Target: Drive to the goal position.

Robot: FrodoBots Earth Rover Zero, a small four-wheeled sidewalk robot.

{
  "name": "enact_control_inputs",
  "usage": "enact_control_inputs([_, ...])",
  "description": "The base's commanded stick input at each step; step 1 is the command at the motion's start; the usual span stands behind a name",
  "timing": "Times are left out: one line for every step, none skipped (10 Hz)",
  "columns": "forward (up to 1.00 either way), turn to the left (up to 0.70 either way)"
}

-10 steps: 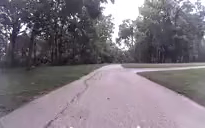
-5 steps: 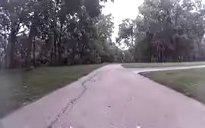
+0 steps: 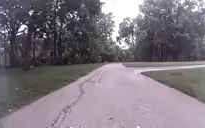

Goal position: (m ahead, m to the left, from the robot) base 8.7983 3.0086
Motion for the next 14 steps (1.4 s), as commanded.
enact_control_inputs([0.7,0.0])
enact_control_inputs([0.7,0.0])
enact_control_inputs([0.7,0.0])
enact_control_inputs([0.7,0.0])
enact_control_inputs([0.7,0.0])
enact_control_inputs([0.7,0.0])
enact_control_inputs([0.7,0.0])
enact_control_inputs([0.7,0.0])
enact_control_inputs([0.7,0.0])
enact_control_inputs([0.7,0.0])
enact_control_inputs([0.7,0.0])
enact_control_inputs([0.7,0.0])
enact_control_inputs([0.7,0.0])
enact_control_inputs([0.7,0.0])
